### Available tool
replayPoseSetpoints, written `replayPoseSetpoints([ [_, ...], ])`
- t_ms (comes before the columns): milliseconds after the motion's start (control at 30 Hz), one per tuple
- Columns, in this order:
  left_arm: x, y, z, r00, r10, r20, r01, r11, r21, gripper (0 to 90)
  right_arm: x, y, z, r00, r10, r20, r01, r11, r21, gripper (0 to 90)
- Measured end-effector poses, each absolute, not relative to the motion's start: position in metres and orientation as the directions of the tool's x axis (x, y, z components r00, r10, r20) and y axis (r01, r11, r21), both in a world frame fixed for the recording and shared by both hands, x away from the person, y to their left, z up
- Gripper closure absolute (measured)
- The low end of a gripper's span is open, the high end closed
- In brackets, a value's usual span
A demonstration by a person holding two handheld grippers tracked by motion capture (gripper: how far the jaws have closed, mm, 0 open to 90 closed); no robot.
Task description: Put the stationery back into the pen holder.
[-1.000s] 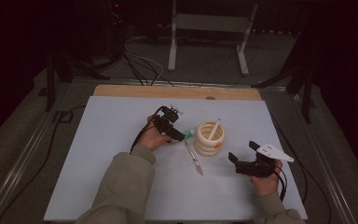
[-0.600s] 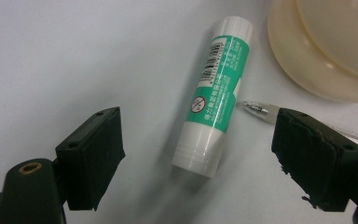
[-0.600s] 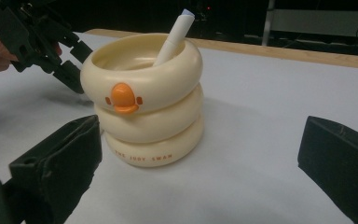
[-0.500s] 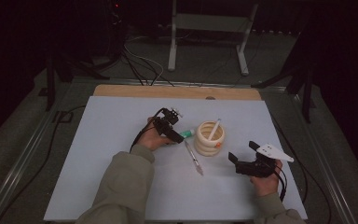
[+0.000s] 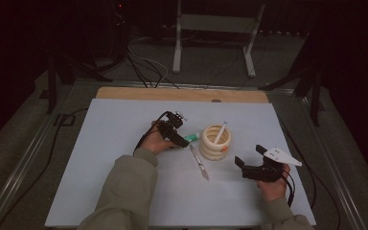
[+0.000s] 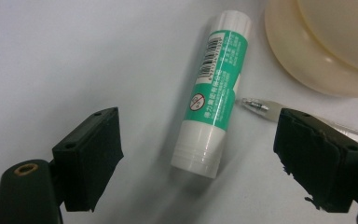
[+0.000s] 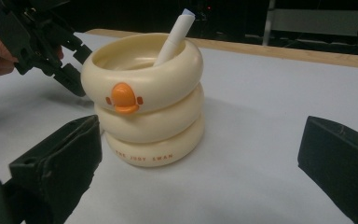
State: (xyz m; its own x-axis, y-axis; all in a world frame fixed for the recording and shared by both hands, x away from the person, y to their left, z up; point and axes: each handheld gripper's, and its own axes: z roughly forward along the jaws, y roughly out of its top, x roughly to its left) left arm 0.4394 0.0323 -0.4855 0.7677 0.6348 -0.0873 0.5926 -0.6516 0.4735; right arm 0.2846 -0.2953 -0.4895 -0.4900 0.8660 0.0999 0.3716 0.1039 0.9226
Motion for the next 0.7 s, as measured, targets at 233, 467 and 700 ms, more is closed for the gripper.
replayPoseSetpoints([
  [233, 0.4389, 0.0286, -0.4913, 0.780, 0.619, -0.091, 0.587, -0.672, 0.452, 16.5, 0.2846, -0.2956, -0.4894, -0.490, 0.866, 0.103, 0.374, 0.102, 0.922, 0.2],
  [467, 0.4386, 0.0253, -0.4944, 0.787, 0.610, -0.093, 0.582, -0.684, 0.439, 16.9, 0.2847, -0.2957, -0.4894, -0.490, 0.865, 0.104, 0.374, 0.101, 0.922, 0.3],
  [700, 0.4380, 0.0235, -0.4960, 0.790, 0.608, -0.081, 0.578, -0.694, 0.429, 18.1, 0.2846, -0.2956, -0.4894, -0.491, 0.865, 0.104, 0.374, 0.102, 0.922, 0.2],
])
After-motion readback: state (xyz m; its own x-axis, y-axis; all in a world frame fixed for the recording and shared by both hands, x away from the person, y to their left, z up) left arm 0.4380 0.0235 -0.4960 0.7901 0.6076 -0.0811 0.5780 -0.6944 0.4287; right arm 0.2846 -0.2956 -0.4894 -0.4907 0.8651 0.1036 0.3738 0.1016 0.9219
